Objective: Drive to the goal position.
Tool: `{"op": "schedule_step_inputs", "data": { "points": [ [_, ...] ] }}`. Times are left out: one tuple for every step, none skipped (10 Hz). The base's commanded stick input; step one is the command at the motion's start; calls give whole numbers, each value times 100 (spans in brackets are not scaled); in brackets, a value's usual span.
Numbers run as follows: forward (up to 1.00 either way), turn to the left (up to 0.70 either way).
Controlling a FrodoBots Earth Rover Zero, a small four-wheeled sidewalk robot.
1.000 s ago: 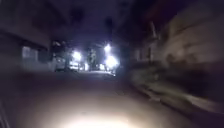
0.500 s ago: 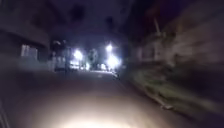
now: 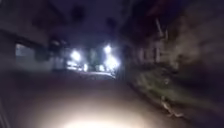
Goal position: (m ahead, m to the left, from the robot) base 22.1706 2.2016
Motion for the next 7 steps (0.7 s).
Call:
{"op": "schedule_step_inputs", "data": {
  "points": [
    [70,0],
    [70,0],
    [70,0],
    [70,0],
    [70,0],
    [70,0],
    [70,0]
  ]
}}
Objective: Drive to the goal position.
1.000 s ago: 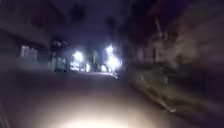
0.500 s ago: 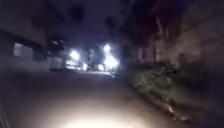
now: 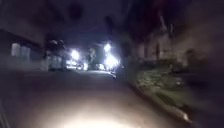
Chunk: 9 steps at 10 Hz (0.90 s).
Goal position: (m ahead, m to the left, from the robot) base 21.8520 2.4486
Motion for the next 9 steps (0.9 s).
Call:
{"op": "schedule_step_inputs", "data": {
  "points": [
    [70,0],
    [70,0],
    [70,0],
    [70,-14],
    [70,-27],
    [70,-35],
    [70,-35],
    [70,-5],
    [70,0]
  ]
}}
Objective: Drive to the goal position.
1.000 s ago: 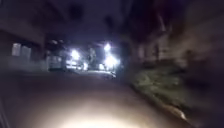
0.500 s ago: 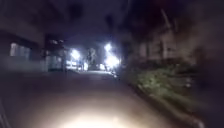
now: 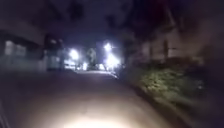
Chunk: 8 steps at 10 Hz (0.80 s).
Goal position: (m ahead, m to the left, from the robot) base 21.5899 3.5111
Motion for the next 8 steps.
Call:
{"op": "schedule_step_inputs", "data": {
  "points": [
    [70,0],
    [70,0],
    [70,0],
    [70,0],
    [70,0],
    [70,0],
    [70,0],
    [70,0]
  ]
}}
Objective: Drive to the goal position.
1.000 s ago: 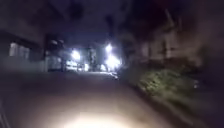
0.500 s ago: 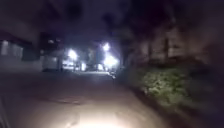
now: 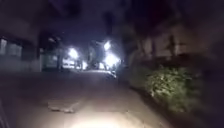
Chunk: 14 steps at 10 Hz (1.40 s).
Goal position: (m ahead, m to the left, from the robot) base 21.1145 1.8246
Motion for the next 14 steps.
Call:
{"op": "schedule_step_inputs", "data": {
  "points": [
    [70,0],
    [70,0],
    [70,0],
    [70,0],
    [70,0],
    [70,0],
    [70,0],
    [70,0],
    [70,0],
    [70,0],
    [70,0],
    [70,0],
    [70,0],
    [70,0]
  ]
}}
